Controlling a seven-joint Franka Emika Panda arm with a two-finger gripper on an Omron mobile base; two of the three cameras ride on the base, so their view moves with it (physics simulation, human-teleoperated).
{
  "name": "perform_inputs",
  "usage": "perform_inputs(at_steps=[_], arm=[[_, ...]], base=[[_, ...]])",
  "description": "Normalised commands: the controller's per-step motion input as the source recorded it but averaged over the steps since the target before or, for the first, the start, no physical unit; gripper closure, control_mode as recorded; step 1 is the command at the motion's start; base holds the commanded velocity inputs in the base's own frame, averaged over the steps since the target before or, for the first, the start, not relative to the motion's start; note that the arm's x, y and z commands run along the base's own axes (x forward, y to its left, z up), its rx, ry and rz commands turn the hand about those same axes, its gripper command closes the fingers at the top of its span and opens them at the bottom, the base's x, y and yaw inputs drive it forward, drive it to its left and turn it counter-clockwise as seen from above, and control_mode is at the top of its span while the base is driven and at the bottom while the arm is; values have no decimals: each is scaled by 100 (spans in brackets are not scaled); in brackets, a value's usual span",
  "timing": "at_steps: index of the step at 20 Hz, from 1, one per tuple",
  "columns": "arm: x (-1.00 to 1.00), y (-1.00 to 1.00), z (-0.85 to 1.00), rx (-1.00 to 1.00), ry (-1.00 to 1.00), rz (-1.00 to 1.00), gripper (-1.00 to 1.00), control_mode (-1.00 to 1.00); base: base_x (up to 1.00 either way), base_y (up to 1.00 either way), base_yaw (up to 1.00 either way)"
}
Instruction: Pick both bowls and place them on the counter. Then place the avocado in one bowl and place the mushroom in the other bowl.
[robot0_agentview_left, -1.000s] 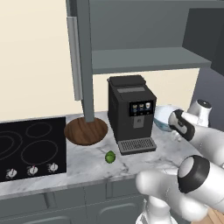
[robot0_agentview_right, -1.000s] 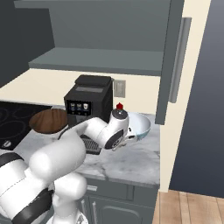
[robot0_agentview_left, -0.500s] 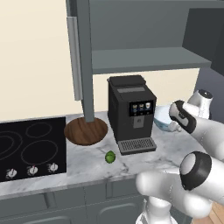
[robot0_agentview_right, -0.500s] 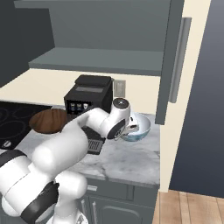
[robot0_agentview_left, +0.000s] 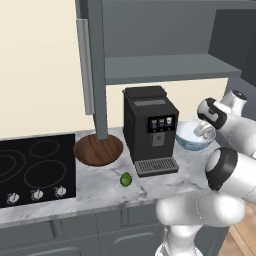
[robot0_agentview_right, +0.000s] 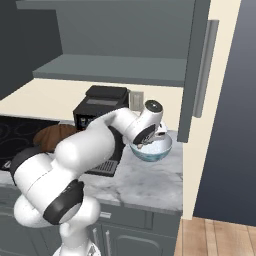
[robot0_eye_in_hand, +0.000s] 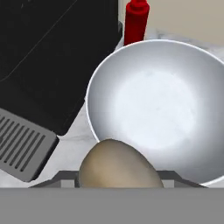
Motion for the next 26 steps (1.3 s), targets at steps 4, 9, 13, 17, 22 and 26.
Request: perform_inputs(at_steps=[4, 9, 13, 17, 22, 26], arm=[[52, -5, -1, 0, 6, 0, 100, -100], [48, -25, -11, 2, 3, 9, 100, -100], [31, -23, -18, 1, 0, 11, 100, -100], [31, -13, -23, 0, 8, 8, 100, -100], [24, -2, -26, 0, 13, 6, 100, -100], [17, 0, -24, 0, 8, 3, 100, -100]], base=[[0, 0, 0], [0, 0, 0], [0, 0, 0], [0, 0, 0], [0, 0, 0], [0, 0, 0]])
